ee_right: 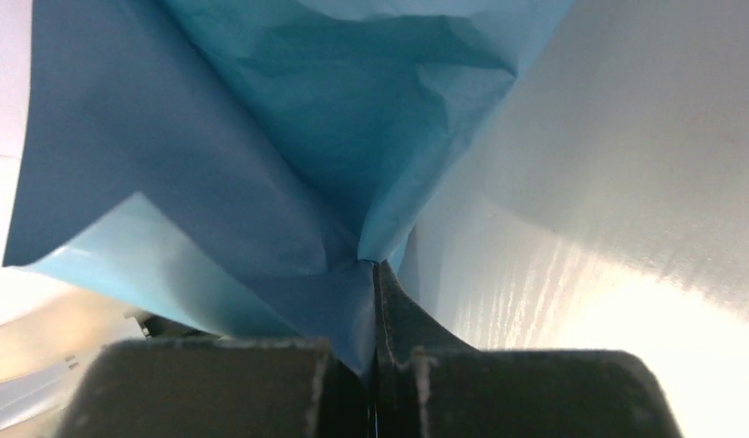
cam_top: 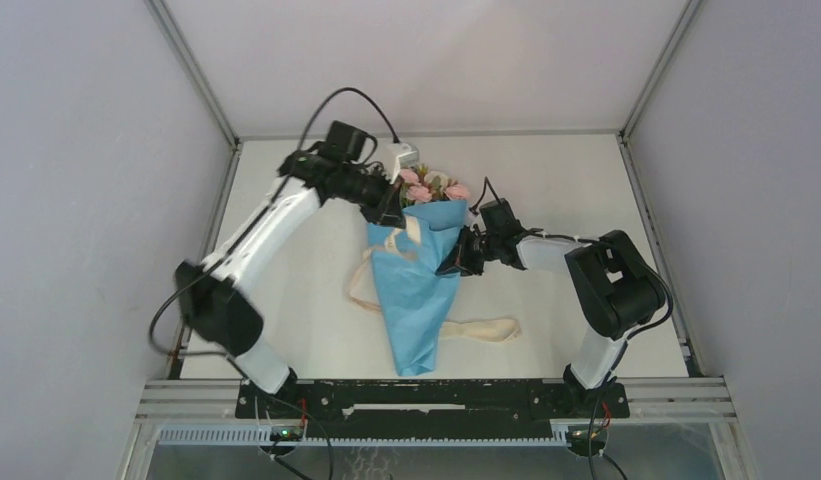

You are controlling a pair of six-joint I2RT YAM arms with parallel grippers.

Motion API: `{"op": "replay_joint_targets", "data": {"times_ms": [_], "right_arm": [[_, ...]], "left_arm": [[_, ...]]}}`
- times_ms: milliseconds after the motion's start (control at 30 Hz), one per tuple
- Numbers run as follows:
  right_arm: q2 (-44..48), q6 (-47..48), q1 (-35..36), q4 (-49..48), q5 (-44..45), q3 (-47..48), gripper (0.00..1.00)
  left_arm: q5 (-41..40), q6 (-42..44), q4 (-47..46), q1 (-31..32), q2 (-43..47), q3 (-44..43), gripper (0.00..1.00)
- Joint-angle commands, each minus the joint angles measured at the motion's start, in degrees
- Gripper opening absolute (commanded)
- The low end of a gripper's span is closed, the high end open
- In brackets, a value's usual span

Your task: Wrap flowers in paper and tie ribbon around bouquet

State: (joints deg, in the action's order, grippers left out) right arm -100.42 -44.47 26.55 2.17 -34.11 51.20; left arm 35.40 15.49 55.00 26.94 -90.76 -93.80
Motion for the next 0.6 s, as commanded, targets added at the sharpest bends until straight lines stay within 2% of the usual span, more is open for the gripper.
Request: {"op": "replay_joint_targets", "data": {"times_ms": [0, 167, 333, 433, 567], "right_arm": [[-0.37, -1.82, -1.1, -4.32, -2.49, -1.19, 0.0], [-0.6, -0.81, -1.22, -2.52, -2.9, -1.19, 0.1], [3.4, 3.18, -1.79, 5.41, -1.54, -1.2, 0.3], [9.89, 7.53, -2.76, 14.89, 2.75, -0.69, 0.39], [21.39, 15.59, -4.62, 33.52, 14.81, 0.88, 0.48]], "left_arm": [[4.49, -10.6, -4.87, 1.43, -16.41, 1.14, 0.0], [2.48, -14.09, -10.5, 6.8, -26.77, 1.15, 0.0], [-4.19, -11.34, -9.81, 8.91, -31.65, 2.29, 0.0], [-8.63, -10.03, -10.56, 9.03, -32.3, 4.46, 0.0], [-9.78, -9.62, -11.8, 9.12, -32.26, 6.76, 0.0]]}}
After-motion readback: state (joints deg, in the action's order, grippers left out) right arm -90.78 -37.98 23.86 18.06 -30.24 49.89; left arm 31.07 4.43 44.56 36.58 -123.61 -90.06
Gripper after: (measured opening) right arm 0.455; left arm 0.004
